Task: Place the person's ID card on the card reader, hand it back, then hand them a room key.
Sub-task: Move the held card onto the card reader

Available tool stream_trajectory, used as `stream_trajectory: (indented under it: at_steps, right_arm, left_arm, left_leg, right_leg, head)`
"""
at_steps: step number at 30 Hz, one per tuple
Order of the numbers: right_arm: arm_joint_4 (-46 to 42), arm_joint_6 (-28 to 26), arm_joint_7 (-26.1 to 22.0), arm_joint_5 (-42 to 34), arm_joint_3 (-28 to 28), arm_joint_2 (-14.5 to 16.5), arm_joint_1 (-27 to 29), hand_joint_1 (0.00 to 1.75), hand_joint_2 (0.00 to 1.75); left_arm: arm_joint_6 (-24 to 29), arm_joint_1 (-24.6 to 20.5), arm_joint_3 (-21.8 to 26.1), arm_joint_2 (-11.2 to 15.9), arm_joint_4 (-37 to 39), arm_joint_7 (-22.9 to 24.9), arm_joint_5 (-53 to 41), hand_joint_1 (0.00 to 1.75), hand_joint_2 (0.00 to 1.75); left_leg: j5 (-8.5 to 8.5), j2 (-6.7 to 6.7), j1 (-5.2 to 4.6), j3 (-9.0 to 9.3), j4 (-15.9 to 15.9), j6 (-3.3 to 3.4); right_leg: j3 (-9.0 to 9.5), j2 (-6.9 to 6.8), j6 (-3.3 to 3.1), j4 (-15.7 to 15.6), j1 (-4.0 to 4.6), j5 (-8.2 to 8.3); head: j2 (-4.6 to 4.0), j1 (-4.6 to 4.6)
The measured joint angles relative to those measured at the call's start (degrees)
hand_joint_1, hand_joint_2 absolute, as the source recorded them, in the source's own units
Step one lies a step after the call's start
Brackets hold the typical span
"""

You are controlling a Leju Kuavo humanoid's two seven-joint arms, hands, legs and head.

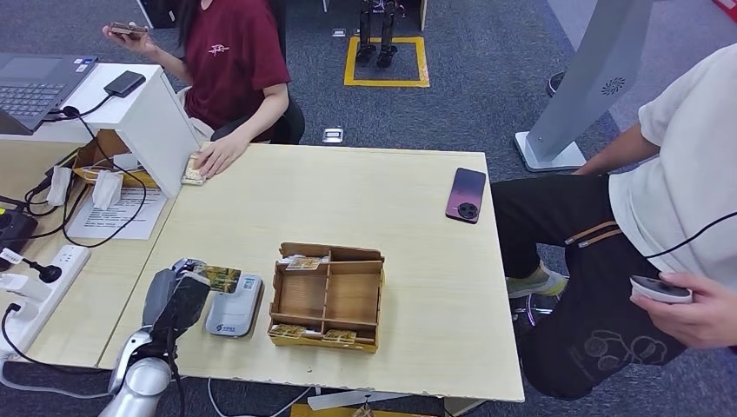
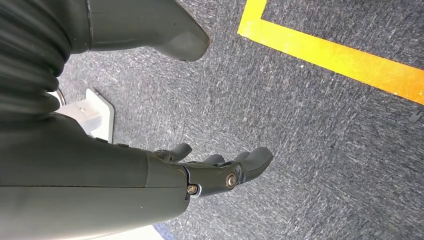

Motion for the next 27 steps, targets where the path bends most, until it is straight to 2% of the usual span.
stream_trajectory:
  at_steps: [27]
  right_arm:
    - [0.00,-0.63,-0.20,0.15,-0.17,0.00,0.05,0.00,1.75]
  left_arm:
    - [-2.37,0.64,0.40,1.56,-0.01,-0.97,-0.08,1.75,1.75]
  left_leg:
    - [0.00,-0.01,0.00,-0.01,0.00,0.00]
  right_leg:
    - [0.01,-0.01,0.00,0.01,0.00,0.00]
  head:
    - [-0.01,0.00]
